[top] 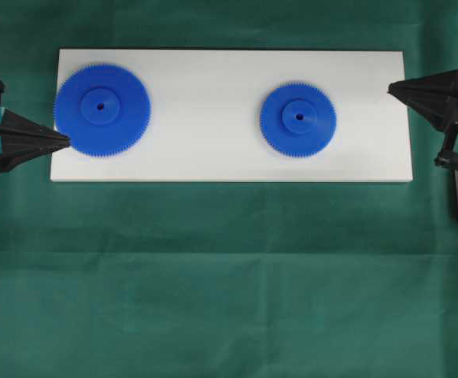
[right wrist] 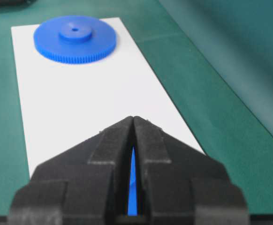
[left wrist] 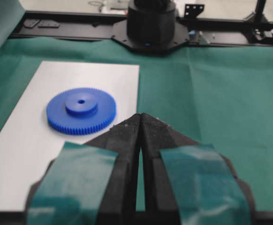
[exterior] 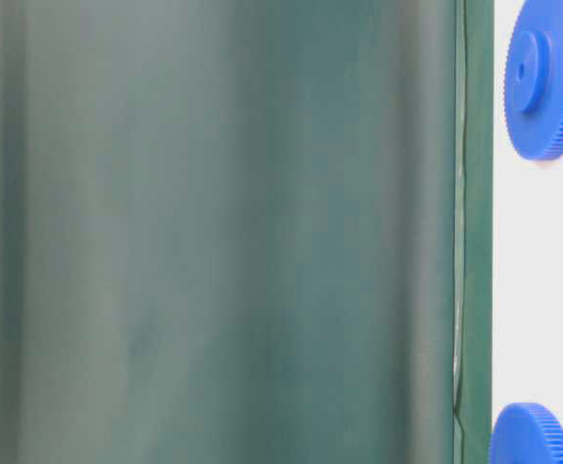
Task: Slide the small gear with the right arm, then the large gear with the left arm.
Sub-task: 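Move the right gripper over the small blue gear, lowering its tip into the hub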
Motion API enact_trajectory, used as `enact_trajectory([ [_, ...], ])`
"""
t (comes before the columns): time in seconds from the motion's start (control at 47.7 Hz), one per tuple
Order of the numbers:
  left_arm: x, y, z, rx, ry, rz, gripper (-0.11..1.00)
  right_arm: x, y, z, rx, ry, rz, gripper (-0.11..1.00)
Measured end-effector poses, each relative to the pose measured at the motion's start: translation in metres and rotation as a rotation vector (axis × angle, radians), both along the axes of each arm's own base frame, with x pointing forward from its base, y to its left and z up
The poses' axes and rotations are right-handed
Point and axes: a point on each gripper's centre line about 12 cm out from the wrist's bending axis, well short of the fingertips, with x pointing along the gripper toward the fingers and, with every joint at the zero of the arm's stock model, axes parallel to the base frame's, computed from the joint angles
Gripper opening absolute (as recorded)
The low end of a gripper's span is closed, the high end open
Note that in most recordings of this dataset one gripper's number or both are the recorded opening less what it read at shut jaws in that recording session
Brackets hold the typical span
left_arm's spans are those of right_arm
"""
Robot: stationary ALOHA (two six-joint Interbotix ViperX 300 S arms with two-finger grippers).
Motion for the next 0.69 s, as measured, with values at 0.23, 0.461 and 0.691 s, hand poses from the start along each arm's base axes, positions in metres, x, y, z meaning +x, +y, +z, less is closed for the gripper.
enact_trajectory([
  [0.23, 0.000, 0.000, 0.000, 0.000, -0.002, -0.002, 0.00, 0.009, -0.004, -0.016, 0.027, 0.072, -0.001, 0.51],
  [0.461, 0.000, 0.000, 0.000, 0.000, -0.003, -0.001, 0.00, 0.030, -0.011, -0.031, 0.044, 0.123, 0.000, 0.51],
  [0.691, -0.001, 0.000, -0.002, -0.003, 0.003, 0.000, 0.00, 0.052, -0.020, -0.038, 0.064, 0.176, 0.000, 0.51],
])
